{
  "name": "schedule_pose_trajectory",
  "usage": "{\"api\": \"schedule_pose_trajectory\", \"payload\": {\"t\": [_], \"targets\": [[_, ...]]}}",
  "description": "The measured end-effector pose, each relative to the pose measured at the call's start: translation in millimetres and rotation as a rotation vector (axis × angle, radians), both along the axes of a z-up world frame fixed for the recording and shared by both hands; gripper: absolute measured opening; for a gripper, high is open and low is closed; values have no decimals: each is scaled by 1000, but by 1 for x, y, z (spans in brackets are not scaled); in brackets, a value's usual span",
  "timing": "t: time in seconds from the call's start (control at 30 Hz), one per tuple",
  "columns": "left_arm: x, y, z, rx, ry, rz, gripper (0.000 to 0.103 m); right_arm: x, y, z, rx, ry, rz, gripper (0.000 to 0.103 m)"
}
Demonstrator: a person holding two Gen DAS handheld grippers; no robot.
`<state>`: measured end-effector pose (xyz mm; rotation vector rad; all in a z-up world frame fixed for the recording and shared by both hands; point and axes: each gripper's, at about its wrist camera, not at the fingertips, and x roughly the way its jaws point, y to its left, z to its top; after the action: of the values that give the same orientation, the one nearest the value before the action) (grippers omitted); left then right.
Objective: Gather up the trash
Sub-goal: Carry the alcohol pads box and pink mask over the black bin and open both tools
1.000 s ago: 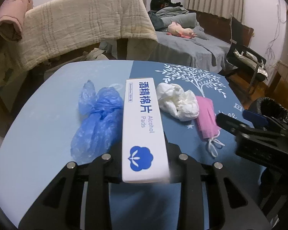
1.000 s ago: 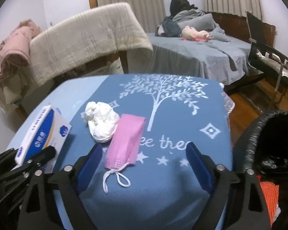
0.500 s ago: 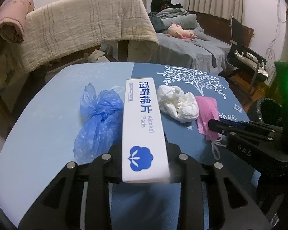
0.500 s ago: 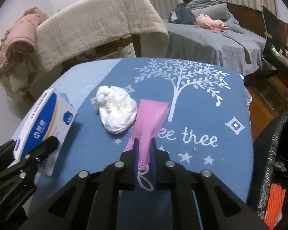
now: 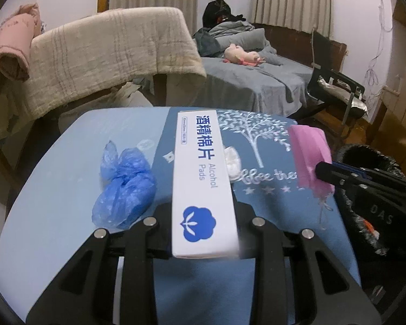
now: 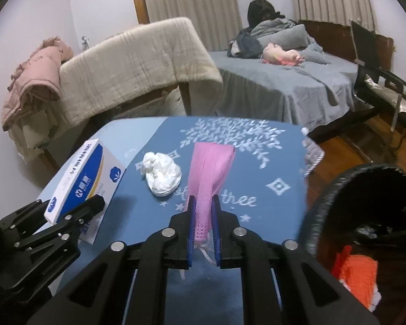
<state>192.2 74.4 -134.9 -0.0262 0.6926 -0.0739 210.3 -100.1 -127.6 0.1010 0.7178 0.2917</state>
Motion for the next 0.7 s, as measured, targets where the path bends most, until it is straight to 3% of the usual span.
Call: {"api": "schedule_pose_trajectory", "payload": {"t": [0.43,0.7], "targets": [[-30,-55,33,-20,-55,-97,30,-50,-59,43,0,-95,-93,11],[-43,-103,41,-26,-70,-192,30,-77,-104,48,-11,-111,-180,11]]}}
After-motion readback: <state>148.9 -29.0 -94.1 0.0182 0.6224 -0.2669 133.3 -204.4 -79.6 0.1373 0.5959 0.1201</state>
